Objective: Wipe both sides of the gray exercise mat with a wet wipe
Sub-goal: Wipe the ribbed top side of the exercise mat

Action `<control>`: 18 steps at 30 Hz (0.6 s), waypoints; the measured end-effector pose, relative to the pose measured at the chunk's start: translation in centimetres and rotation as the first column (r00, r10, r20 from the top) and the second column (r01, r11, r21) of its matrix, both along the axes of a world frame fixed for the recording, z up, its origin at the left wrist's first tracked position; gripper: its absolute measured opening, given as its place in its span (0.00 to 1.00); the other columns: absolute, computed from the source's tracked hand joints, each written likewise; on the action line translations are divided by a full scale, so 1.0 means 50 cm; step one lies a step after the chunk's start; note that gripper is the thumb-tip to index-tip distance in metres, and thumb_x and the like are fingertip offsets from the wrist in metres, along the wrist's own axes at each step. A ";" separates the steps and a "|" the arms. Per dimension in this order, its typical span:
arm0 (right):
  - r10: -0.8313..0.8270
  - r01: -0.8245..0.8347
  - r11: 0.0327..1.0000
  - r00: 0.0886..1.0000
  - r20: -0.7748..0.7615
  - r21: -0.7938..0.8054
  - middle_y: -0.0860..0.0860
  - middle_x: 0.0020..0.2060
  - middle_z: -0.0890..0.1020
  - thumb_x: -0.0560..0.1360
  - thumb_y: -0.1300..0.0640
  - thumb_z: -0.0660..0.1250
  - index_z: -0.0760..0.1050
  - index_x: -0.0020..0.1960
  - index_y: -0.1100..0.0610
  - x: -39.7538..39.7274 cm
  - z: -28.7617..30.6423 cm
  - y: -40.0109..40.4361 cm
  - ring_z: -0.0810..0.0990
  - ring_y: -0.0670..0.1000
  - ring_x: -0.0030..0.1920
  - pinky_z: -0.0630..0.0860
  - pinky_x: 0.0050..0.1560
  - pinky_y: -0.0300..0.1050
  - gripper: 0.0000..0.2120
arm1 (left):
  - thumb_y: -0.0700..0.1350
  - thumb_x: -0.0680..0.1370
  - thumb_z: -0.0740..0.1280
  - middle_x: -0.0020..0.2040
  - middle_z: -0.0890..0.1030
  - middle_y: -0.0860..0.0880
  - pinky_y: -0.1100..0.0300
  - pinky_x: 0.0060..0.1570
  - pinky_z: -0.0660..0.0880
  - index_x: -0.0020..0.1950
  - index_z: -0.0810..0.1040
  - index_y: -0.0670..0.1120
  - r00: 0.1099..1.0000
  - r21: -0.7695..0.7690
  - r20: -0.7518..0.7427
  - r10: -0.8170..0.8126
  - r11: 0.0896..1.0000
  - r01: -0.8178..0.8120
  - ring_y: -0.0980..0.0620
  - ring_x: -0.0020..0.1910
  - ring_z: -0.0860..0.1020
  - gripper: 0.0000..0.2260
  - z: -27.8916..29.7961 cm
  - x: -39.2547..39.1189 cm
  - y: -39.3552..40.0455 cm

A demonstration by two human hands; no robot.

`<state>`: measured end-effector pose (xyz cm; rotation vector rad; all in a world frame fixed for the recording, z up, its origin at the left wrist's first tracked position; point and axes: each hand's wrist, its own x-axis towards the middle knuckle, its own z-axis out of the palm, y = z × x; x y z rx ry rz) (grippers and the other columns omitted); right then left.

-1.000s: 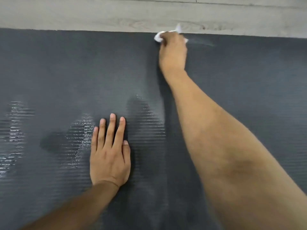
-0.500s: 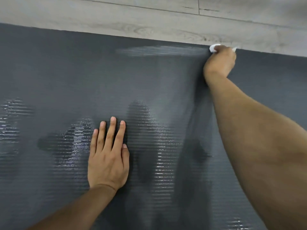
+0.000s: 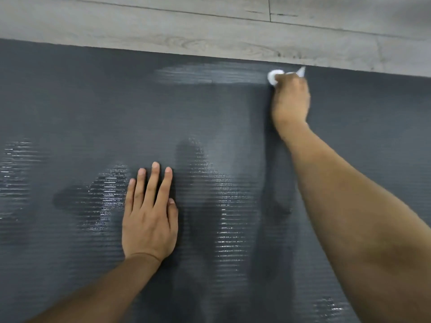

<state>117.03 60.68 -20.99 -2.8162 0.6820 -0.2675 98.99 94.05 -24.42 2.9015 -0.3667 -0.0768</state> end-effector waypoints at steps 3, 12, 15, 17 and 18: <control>-0.287 0.285 0.957 0.958 0.031 0.057 0.61 0.45 0.77 0.68 0.67 0.53 0.77 0.44 0.57 -0.072 0.030 -0.107 0.76 0.62 0.46 0.73 0.51 0.51 0.16 | 0.48 0.83 0.51 0.83 0.56 0.45 0.43 0.80 0.52 0.83 0.56 0.47 1.000 0.002 0.004 0.004 1.000 -0.004 0.43 0.83 0.53 0.27 0.000 -0.002 -0.003; 0.625 -0.622 0.781 0.777 -0.072 0.064 0.51 0.59 0.77 0.77 0.61 0.59 0.77 0.57 0.53 0.012 -0.025 0.458 0.73 0.51 0.61 0.69 0.50 0.41 0.12 | 0.48 0.82 0.51 0.83 0.56 0.46 0.43 0.80 0.52 0.83 0.58 0.47 1.000 0.005 0.011 0.005 1.000 -0.005 0.43 0.82 0.54 0.28 -0.003 0.002 -0.002; 0.643 -0.644 0.760 0.765 0.041 0.088 0.54 0.58 0.78 0.77 0.62 0.60 0.78 0.58 0.55 0.015 -0.036 0.377 0.74 0.55 0.62 0.71 0.56 0.46 0.13 | 0.48 0.82 0.51 0.83 0.56 0.46 0.43 0.80 0.52 0.83 0.57 0.47 1.000 0.012 0.014 0.009 1.000 -0.009 0.44 0.82 0.53 0.28 -0.002 0.002 -0.002; 0.445 -0.449 0.893 0.892 0.084 0.033 0.58 0.54 0.81 0.75 0.63 0.60 0.80 0.54 0.56 -0.007 -0.044 0.243 0.77 0.58 0.59 0.71 0.60 0.49 0.13 | 0.48 0.82 0.51 0.83 0.56 0.46 0.43 0.80 0.53 0.83 0.57 0.47 1.000 0.012 0.014 0.010 1.000 -0.011 0.44 0.83 0.53 0.28 -0.001 0.002 -0.002; 0.300 -0.300 0.954 0.951 0.074 -0.007 0.58 0.51 0.81 0.74 0.64 0.60 0.80 0.51 0.56 -0.028 -0.045 0.156 0.77 0.58 0.58 0.70 0.60 0.48 0.12 | 0.48 0.82 0.51 0.83 0.56 0.46 0.43 0.80 0.53 0.83 0.57 0.47 1.000 0.014 0.013 0.011 1.000 -0.011 0.44 0.83 0.53 0.27 -0.001 0.000 -0.002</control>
